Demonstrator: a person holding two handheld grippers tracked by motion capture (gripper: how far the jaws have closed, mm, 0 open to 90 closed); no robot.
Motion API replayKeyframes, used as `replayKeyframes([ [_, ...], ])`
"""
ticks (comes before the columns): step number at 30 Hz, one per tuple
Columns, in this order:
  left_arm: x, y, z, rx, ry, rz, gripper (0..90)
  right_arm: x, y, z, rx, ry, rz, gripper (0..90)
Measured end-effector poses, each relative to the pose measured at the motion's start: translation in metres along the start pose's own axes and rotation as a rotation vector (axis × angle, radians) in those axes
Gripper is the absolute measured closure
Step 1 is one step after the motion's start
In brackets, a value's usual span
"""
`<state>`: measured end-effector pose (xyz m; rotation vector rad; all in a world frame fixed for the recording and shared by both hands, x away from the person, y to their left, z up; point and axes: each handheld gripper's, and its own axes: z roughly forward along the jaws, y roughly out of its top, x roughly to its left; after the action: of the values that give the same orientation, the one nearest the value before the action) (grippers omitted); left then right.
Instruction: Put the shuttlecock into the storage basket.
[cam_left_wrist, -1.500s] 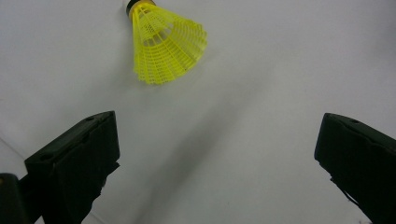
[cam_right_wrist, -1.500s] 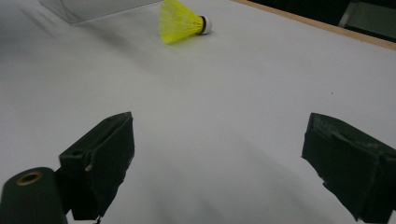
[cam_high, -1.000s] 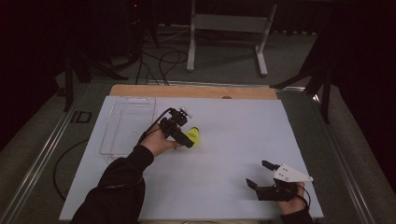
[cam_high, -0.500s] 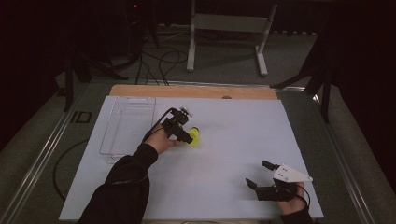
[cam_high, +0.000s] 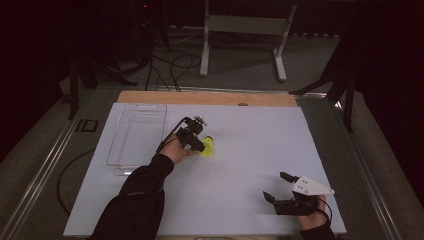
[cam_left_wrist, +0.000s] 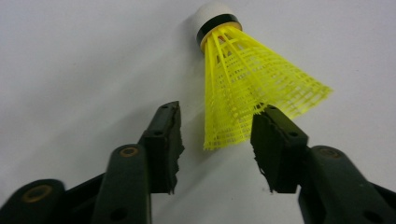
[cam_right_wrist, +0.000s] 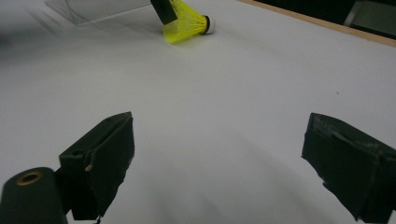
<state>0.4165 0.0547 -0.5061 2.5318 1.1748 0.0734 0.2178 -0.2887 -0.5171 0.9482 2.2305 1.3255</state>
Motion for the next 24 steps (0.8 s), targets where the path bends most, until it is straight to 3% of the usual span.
replayKeyframes([
  [4,0.000,0.002,0.003,0.002,-0.003,0.000,61.7,0.000,0.000,0.000,0.000,0.000,0.001,9.6],
  [6,-0.001,0.003,0.004,0.000,0.004,-0.007,71.4,0.000,0.000,0.000,0.003,0.001,0.001,9.6],
  [10,-0.001,0.005,0.005,0.007,0.003,-0.017,79.2,0.000,0.000,0.000,0.002,-0.002,0.002,9.5],
  [12,0.000,0.005,0.005,0.011,0.003,-0.023,87.4,0.000,0.000,0.000,0.001,-0.001,0.002,9.6],
  [24,-0.006,0.010,-0.005,0.009,-0.020,-0.017,90.0,0.000,0.000,0.000,0.003,-0.002,0.004,9.6],
])
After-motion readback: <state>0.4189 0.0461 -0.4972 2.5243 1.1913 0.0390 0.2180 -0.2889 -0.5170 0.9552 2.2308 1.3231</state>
